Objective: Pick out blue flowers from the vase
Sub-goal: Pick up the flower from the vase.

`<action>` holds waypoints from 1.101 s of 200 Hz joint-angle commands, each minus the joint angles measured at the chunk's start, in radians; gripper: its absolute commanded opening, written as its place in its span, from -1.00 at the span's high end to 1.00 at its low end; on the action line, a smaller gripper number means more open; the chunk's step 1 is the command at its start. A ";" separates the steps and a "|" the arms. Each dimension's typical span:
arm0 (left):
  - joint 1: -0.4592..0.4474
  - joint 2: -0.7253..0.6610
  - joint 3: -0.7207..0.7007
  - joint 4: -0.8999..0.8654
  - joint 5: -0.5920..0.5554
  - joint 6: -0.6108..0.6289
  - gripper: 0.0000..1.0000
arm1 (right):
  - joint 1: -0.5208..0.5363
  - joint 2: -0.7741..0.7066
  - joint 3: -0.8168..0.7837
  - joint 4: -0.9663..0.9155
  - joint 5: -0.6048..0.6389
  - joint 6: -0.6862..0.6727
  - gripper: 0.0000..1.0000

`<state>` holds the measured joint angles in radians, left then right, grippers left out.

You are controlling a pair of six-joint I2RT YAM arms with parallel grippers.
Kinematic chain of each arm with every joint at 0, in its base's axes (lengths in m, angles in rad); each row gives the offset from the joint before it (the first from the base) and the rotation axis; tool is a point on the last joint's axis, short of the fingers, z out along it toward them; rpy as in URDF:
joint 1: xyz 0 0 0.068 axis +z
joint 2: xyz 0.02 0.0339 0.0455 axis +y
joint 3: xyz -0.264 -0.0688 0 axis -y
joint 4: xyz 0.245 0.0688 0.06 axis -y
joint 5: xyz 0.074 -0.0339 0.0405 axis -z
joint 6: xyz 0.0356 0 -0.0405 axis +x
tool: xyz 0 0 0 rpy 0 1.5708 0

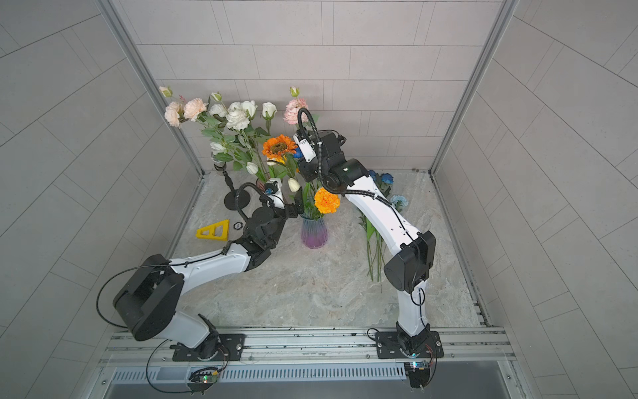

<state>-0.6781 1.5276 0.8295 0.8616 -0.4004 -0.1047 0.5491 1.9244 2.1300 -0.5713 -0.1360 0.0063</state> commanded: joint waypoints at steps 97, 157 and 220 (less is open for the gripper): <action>0.006 -0.022 -0.013 0.014 -0.002 -0.022 -0.83 | 0.006 -0.156 -0.096 0.071 -0.030 0.024 0.60; 0.006 -0.020 -0.012 0.013 -0.001 -0.025 -0.83 | 0.005 -0.229 -0.147 0.101 -0.042 0.029 0.63; 0.006 -0.025 -0.010 0.010 0.000 -0.021 -0.83 | 0.005 -0.149 -0.109 0.062 -0.063 0.041 0.26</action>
<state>-0.6781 1.5276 0.8242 0.8619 -0.4004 -0.1131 0.5499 1.7340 1.9907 -0.4904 -0.1856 0.0479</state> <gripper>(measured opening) 0.914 0.362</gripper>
